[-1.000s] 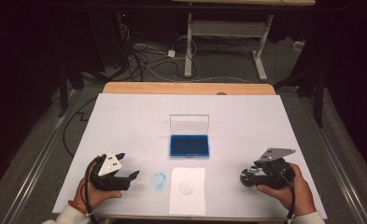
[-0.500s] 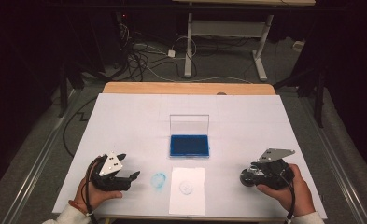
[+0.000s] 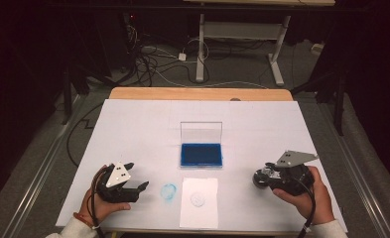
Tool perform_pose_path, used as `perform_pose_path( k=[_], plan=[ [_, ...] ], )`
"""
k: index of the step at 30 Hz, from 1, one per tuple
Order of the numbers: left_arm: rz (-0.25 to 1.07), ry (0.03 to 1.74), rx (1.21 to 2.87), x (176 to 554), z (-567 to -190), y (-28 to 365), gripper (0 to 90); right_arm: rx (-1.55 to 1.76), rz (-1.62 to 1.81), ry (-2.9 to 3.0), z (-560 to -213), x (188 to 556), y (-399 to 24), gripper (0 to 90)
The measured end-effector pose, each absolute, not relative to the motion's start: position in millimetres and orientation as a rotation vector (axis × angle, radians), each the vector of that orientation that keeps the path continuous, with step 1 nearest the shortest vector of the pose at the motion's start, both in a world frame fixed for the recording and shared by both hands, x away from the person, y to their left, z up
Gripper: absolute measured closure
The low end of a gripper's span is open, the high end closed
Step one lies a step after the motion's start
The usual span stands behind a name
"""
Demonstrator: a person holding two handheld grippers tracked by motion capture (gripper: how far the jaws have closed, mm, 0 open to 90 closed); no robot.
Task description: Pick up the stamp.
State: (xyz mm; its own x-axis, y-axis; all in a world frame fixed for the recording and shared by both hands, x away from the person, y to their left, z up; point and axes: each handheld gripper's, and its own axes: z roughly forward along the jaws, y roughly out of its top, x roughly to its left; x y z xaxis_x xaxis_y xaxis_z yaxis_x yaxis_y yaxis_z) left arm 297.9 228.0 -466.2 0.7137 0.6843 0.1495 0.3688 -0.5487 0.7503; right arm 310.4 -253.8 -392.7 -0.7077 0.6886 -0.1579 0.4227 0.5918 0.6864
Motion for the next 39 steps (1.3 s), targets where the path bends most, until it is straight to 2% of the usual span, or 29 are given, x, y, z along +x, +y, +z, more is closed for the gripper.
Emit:
perform_pose_path(
  k=[20,39],
  plan=[
    [0.558,0.838,2.204,295,-473,235,19.6,0.732,1.056,2.361,-371,344,-217,57.2],
    [0.54,0.837,2.217,289,-478,236,19.1,0.62,1.167,2.371,-367,342,-185,57.2]
  ],
)
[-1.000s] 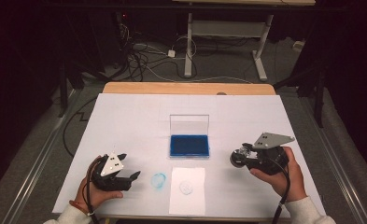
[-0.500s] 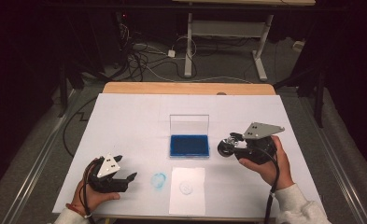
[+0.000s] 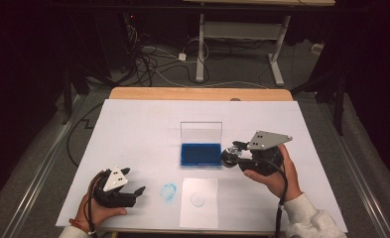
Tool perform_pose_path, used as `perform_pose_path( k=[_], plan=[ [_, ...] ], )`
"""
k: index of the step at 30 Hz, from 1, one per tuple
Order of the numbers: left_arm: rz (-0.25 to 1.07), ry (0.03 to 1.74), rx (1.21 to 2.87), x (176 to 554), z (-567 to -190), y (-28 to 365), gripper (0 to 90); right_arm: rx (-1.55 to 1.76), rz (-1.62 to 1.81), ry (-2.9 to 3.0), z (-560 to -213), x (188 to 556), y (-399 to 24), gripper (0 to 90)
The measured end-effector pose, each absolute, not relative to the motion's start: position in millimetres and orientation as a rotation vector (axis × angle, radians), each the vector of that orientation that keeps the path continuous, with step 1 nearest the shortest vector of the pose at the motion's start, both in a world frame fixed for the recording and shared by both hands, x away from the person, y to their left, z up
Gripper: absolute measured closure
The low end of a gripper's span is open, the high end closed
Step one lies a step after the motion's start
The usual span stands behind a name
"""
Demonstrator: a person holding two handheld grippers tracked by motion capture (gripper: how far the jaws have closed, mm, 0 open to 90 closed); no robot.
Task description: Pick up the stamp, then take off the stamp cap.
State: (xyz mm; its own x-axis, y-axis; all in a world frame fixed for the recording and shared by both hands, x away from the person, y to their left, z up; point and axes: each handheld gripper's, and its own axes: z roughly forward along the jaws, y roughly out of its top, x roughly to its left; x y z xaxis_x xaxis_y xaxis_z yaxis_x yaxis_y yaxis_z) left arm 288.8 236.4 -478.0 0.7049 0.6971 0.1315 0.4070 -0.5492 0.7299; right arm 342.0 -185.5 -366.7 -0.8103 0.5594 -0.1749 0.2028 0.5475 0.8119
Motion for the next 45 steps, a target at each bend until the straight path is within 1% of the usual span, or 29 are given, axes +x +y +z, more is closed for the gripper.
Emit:
perform_pose_path(
  k=[5,13,20,24,26,35,39,43,45],
  plan=[
    [0.555,0.83,2.206,283,-477,238,19.5,0.61,1.192,2.374,-368,343,-176,57.2],
    [0.575,0.795,2.181,286,-471,229,19.5,0.598,1.228,2.371,-370,345,-165,57.2],
    [0.564,0.732,2.193,295,-469,203,19.0,0.588,1.278,2.368,-369,348,-152,57.2],
    [0.553,0.666,2.178,301,-465,183,18.4,0.562,1.332,2.376,-369,349,-137,57.2],
    [0.55,0.656,2.173,303,-464,179,18.1,0.554,1.349,2.377,-369,348,-131,57.2],
    [0.523,0.575,2.086,308,-445,150,18.7,0.535,1.488,2.364,-365,340,-106,57.2],
    [0.542,0.542,2.053,305,-440,141,20.9,0.529,1.536,2.373,-367,337,-99,57.2],
    [0.546,0.527,2.055,303,-440,135,22.4,0.526,1.552,2.382,-369,335,-94,57.2],
    [0.545,0.52,2.064,302,-440,133,24.7,0.529,1.551,2.387,-371,334,-93,57.2]
  ],
)
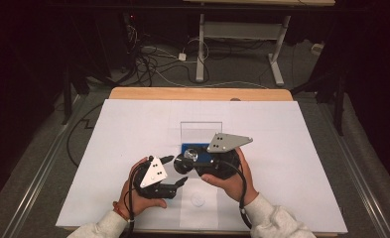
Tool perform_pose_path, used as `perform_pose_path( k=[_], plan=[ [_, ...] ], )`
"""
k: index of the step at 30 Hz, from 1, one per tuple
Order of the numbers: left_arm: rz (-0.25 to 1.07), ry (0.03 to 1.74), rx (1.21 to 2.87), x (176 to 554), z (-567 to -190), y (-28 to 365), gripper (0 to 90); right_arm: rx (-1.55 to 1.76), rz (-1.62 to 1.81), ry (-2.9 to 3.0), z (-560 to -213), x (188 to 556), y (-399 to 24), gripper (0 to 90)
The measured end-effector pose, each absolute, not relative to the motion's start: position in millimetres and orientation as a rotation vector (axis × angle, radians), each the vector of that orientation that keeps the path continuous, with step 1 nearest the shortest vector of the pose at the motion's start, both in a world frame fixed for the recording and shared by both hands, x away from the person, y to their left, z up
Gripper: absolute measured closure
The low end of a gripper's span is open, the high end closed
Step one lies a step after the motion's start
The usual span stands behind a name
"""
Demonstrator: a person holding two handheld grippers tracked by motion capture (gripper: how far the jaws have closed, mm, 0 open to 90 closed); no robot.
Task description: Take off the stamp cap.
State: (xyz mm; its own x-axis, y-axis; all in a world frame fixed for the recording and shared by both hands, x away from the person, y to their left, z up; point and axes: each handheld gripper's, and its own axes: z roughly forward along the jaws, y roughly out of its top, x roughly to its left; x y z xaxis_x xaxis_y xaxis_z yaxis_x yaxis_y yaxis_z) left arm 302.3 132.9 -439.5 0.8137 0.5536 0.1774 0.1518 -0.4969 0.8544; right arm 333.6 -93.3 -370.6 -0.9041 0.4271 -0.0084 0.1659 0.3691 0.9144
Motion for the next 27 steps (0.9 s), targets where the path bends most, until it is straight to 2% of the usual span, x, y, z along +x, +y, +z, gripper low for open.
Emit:
perform_pose_path(
  k=[11,27],
  plan=[
    [0.54,0.514,2.102,303,-442,124,34.0,0.519,1.519,2.429,-380,331,-88,57.2],
    [0.517,0.513,2.144,305,-443,121,36.0,0.546,1.489,2.446,-389,332,-88,57.2]
  ],
)
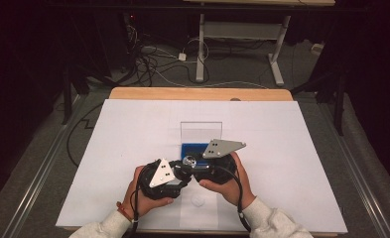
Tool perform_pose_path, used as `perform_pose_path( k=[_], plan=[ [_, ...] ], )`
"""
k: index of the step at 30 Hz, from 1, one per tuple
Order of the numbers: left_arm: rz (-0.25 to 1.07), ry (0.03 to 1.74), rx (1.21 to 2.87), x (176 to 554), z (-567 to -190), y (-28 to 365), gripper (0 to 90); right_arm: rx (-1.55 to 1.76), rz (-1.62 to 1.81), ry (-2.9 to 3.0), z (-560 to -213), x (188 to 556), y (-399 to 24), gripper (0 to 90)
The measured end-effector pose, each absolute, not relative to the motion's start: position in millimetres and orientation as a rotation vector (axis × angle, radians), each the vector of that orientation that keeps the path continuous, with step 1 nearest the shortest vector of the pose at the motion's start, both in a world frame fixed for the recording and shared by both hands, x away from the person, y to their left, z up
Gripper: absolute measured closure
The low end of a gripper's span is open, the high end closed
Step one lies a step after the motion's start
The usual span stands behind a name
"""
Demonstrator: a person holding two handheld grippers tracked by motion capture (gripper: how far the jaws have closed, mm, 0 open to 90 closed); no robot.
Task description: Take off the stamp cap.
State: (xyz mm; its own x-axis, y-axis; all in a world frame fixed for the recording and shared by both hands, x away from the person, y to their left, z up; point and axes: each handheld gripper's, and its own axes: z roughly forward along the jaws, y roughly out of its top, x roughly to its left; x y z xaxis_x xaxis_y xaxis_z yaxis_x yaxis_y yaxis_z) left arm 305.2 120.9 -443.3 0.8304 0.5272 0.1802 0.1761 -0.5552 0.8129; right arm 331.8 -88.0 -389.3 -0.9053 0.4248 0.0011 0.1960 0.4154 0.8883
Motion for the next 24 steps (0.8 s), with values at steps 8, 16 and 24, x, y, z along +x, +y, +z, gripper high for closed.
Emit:
perform_pose_path(
  k=[8,16,24],
  plan=[
    [0.513,0.49,2.187,305,-441,124,36.6,0.548,1.494,2.448,-391,330,-87,57.1],
    [0.463,0.5,2.224,308,-443,124,36.9,0.565,1.498,2.457,-399,330,-87,57.2],
    [0.396,0.516,2.22,311,-446,126,36.9,0.592,1.504,2.42,-405,326,-86,57.2]
  ],
)
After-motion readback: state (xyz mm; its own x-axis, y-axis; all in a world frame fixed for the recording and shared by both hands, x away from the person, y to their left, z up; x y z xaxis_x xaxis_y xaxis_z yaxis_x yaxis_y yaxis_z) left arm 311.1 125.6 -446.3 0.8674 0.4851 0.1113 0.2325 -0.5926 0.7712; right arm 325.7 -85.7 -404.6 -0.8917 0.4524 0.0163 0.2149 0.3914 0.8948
